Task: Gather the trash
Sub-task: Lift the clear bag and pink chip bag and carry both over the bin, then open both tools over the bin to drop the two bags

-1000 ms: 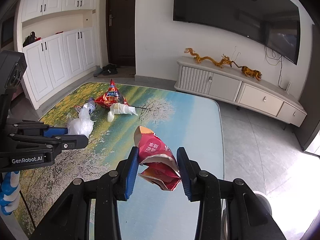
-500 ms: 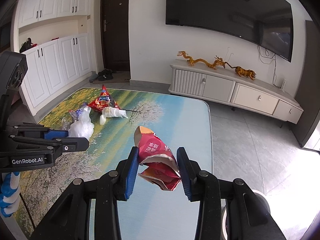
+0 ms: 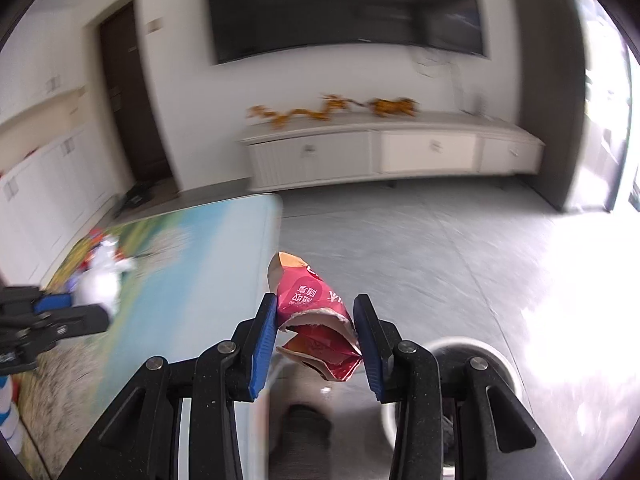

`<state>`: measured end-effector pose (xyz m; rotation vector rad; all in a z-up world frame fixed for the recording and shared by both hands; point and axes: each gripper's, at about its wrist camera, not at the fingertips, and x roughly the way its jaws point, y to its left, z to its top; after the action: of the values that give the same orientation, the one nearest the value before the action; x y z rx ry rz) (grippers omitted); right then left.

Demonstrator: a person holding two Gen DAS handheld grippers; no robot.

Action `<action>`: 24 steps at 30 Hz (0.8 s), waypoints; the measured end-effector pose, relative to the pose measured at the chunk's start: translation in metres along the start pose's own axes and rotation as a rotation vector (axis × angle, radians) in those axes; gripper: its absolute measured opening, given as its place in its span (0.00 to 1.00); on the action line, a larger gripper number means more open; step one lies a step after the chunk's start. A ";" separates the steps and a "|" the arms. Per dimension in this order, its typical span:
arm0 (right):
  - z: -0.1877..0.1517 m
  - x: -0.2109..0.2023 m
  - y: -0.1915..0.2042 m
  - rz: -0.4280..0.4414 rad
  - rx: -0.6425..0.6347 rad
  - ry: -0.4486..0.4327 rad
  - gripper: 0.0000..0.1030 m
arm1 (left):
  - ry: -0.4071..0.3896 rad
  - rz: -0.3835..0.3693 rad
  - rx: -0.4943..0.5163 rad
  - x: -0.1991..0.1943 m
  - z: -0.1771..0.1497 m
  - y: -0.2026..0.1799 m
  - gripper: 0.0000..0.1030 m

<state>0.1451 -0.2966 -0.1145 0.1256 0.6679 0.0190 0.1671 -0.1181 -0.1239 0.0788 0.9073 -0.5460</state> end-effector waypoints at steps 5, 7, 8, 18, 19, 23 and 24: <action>-0.010 0.002 -0.077 -0.095 0.148 0.027 0.36 | 0.036 -0.091 0.094 0.031 0.023 -0.058 0.26; -0.018 0.004 -0.106 -0.132 0.200 0.046 0.36 | 0.051 -0.117 0.131 0.044 0.030 -0.082 0.26; -0.021 0.006 -0.116 -0.145 0.219 0.055 0.36 | 0.058 -0.127 0.145 0.051 0.033 -0.093 0.26; -0.060 0.020 -0.196 -0.214 0.373 0.148 0.39 | 0.168 -0.226 0.211 0.134 0.045 -0.179 0.27; -0.060 0.022 -0.196 -0.217 0.379 0.153 0.39 | 0.177 -0.232 0.210 0.142 0.045 -0.184 0.27; -0.065 0.027 -0.208 -0.220 0.400 0.167 0.40 | 0.208 -0.254 0.183 0.170 0.049 -0.197 0.27; -0.067 0.027 -0.211 -0.220 0.405 0.170 0.40 | 0.216 -0.259 0.174 0.178 0.050 -0.198 0.27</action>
<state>0.1202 -0.4969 -0.2089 0.4435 0.8467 -0.3214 0.1949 -0.3777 -0.1976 0.1822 1.0871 -0.8693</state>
